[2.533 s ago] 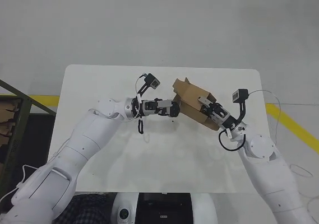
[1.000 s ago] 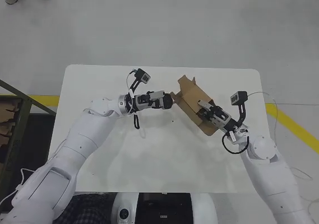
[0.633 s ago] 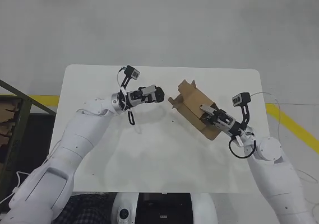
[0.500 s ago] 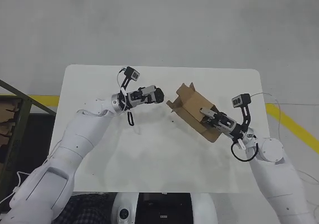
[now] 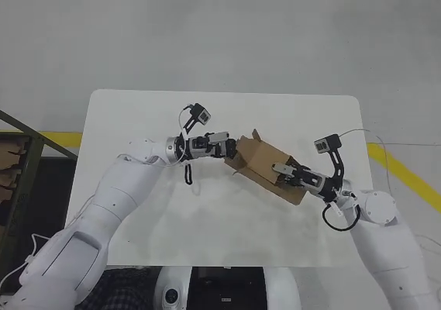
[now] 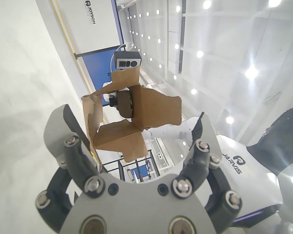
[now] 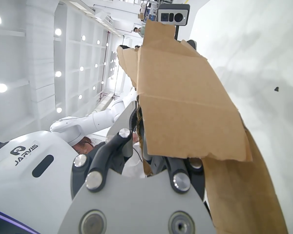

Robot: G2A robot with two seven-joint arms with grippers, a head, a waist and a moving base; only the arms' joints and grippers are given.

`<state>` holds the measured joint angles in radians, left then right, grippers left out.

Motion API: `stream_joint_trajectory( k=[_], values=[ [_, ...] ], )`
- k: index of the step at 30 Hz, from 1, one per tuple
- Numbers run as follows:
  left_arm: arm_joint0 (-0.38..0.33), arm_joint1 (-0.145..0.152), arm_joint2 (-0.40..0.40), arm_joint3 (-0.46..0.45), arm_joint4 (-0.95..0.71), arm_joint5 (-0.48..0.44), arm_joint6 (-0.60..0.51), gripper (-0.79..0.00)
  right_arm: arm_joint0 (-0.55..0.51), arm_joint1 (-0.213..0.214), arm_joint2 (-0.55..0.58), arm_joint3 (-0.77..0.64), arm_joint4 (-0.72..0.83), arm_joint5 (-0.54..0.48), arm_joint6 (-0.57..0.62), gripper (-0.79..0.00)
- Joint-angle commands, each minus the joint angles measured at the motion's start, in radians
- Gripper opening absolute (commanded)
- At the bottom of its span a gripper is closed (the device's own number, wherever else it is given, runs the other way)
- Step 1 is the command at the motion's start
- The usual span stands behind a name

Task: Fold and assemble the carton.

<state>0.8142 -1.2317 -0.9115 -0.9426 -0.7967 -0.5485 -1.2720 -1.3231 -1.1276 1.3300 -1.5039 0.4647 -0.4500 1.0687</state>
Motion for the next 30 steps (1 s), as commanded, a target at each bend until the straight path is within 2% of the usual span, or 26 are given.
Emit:
stream_joint_trajectory(
  k=[1, 9, 16, 30],
  values=[
    [0.005, 0.001, -0.005, -0.003, -0.013, 0.018, -0.018, 0.000, 0.005, 0.001, 0.000, 0.008, 0.005, -0.001, 0.013, -0.785],
    [0.023, 0.007, -0.005, -0.044, 0.022, 0.072, -0.071, 0.000, 0.024, 0.003, -0.008, 0.030, 0.027, -0.002, 0.030, -0.785],
    [0.035, 0.003, -0.017, -0.075, -0.043, 0.107, -0.107, 0.000, 0.032, 0.002, -0.026, 0.039, 0.030, -0.009, 0.033, -0.785],
    [0.037, -0.008, -0.025, -0.080, -0.038, 0.123, -0.122, 0.000, 0.028, 0.006, -0.034, 0.040, 0.034, -0.014, 0.031, -0.785]
  ],
)
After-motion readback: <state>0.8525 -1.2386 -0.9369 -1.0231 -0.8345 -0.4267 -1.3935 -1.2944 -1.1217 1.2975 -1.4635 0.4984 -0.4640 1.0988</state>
